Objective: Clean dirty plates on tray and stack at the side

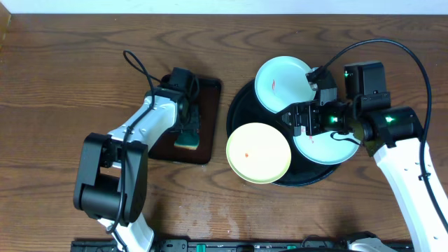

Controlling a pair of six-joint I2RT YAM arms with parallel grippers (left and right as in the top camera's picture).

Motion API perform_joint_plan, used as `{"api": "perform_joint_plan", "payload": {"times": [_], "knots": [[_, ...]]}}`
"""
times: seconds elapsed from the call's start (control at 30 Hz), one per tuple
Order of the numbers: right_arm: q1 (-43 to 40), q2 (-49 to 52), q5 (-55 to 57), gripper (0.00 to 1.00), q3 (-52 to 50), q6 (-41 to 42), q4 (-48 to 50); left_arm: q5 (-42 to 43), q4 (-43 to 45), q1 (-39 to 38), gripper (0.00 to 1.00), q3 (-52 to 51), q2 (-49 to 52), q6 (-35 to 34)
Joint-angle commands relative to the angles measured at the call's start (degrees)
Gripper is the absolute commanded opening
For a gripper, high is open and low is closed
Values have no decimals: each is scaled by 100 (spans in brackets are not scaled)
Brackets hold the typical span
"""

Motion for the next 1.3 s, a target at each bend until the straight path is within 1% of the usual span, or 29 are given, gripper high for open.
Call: {"api": "perform_joint_plan", "payload": {"times": [0.0, 0.1, 0.13, 0.17, 0.2, 0.23, 0.27, 0.4, 0.47, 0.57, 0.6, 0.73, 0.87, 0.93, 1.0, 1.03, 1.17, 1.27], "knots": [[52, -26, -81, 88, 98, -42, -79, -179, -61, 33, 8, 24, 131, 2], [52, -26, -81, 87, 98, -42, -133, -181, -63, 33, 7, 26, -151, 2], [52, -26, -81, 87, 98, -42, -140, -181, -63, 35, 17, 26, -254, 2], [52, -26, -79, 87, 98, -42, -149, -181, -63, 33, 43, 26, -382, 2], [52, -26, -79, 87, 98, -42, -151, -181, -79, 33, 56, 26, -505, 2], [52, -26, -79, 87, 98, -42, -153, -181, -109, 33, 61, 26, -623, 2], [52, -26, -79, 87, 96, -42, -155, -181, -155, 33, 64, 26, -743, 0], [52, -26, -79, 87, 98, -42, -192, -35, -516, 20, 65, 24, -1187, -7], [52, -26, -76, 87, 96, -42, -214, 146, -680, -4, 64, 20, -1244, -4], [52, -26, -61, 87, 96, -42, -240, 127, -717, -55, 63, -136, -1220, 0], [52, -26, -61, 87, 96, -39, -243, 114, -614, -59, 62, -262, -1193, -2], [52, -26, -61, 87, 94, -42, -291, 72, 11, -57, 53, -765, -955, -2], [52, -26, -15, 87, 85, -42, -422, 79, 363, -57, 52, -927, -619, -4], [55, -26, 138, 87, 81, -42, -522, 79, 470, -57, 46, -931, -463, -2], [55, -24, 295, 87, 70, -42, -612, 79, 544, -57, 22, -931, -376, -2], [55, -24, 348, 87, 66, -42, -654, 76, 544, -57, 9, -929, -374, -2], [59, -24, 546, 85, 7, -37, -778, 74, 485, -57, 7, -831, -476, -2], [59, -24, 684, 82, -203, -4, -715, 74, 251, -52, 7, -649, -662, -2]]}}
